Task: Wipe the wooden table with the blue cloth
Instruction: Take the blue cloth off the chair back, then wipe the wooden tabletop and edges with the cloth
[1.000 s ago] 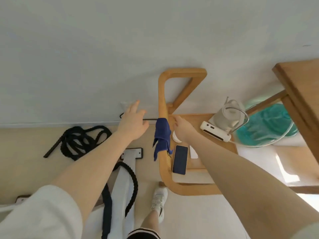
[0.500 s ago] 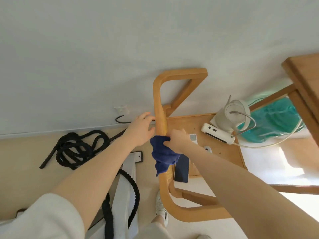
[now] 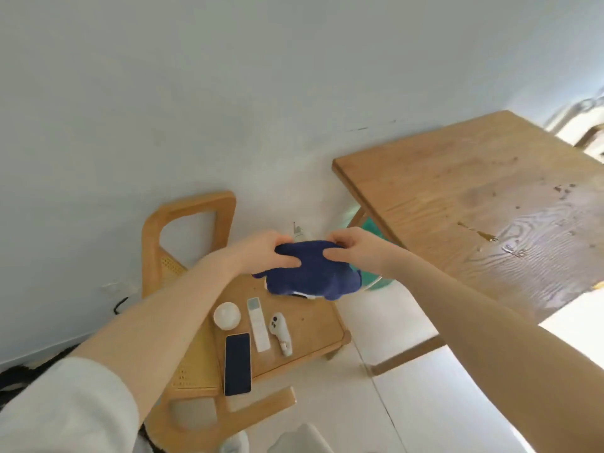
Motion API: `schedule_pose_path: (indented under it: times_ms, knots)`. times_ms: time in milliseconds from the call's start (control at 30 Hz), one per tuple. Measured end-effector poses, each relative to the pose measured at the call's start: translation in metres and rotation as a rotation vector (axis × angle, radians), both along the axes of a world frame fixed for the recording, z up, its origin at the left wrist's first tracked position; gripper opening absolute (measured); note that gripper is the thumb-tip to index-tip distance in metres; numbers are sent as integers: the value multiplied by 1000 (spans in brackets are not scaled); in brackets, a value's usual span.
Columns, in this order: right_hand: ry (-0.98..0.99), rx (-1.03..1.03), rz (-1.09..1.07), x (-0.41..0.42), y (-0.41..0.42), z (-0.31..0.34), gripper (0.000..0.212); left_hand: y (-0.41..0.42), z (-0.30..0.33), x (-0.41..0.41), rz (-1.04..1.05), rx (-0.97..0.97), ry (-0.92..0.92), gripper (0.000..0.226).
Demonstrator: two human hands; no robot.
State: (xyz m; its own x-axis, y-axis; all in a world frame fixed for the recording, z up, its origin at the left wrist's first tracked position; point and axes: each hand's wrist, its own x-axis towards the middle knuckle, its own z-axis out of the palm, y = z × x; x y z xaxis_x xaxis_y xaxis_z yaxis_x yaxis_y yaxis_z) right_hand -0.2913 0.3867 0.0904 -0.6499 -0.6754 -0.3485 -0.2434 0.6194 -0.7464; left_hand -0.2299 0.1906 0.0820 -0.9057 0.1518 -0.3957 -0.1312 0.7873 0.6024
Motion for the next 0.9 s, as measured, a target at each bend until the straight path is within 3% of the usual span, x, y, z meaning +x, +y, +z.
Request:
schedule_pose_path:
  times_ms: [133,200,367,500,600,667,733,833,900]
  knots:
    - [-45,8,6,-25,102,13,22,81,14,-31,103,41,81,26]
    - [-57,28,-5,-35,145,16,25,116,17,-43,245,230,41,22]
    - [200,4,-260,-57,203,20,6,211,15,-69,658,817,-190,17]
    - [338,-86,-306,-74,218,25,14,257,25,-102,840,1245,-340,30]
    - [394,-34,-208,-94,229,16,31,275,31,-135,901,1391,-316,36]
    - [321,-39,-132,-111,238,9,42,286,27,-159,924,1271,-240,31]
    - [193,-138,-175,-128,243,4,38,292,19,-184,933,1141,-156,20]
    - [-48,-306,-622,-161,245,2,24,291,15,-219,997,1250,-155,29]
    - [-254,-304,-827,-186,244,-6,39,289,19,-238,981,1365,-174,32]
